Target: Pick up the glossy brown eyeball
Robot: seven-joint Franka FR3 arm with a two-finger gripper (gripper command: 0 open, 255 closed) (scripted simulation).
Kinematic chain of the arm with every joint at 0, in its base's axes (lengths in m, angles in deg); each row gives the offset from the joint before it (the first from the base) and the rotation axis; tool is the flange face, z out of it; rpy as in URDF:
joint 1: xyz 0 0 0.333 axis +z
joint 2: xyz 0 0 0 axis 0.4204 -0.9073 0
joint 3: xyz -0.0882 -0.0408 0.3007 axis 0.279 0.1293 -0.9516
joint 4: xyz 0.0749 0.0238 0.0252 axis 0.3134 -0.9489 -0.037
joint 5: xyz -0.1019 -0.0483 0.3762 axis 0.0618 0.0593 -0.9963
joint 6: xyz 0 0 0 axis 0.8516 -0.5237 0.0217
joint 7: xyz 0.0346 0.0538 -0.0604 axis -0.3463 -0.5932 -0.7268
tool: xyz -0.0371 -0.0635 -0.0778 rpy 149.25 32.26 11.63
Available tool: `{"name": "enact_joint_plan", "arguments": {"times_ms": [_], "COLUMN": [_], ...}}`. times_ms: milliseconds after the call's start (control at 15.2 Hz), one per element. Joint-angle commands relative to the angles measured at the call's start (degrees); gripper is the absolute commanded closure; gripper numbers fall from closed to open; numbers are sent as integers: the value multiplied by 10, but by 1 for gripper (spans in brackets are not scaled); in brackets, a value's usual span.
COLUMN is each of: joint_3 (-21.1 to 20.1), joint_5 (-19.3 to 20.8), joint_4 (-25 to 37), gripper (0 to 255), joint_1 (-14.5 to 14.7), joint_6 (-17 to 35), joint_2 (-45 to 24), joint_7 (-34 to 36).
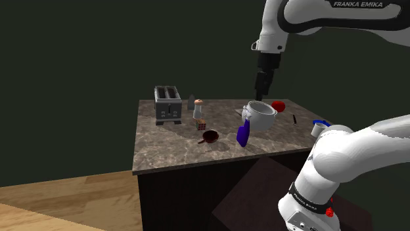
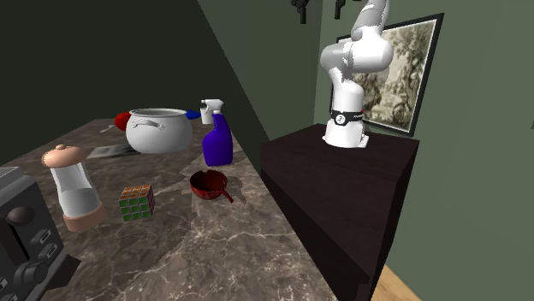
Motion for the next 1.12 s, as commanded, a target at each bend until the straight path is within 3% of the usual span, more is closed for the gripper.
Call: {"name": "enact_joint_plan", "arguments": {"times_ms": [0, 528, 1056], "joint_3": [0, -9, -14], "joint_5": [0, 11, 29], "joint_4": [0, -37, -20], "gripper": [0, 0, 0], "joint_1": [0, -8, -18], "joint_6": [0, 158, 299], "joint_2": [0, -125, -289], "joint_7": [0, 23, 52]}}
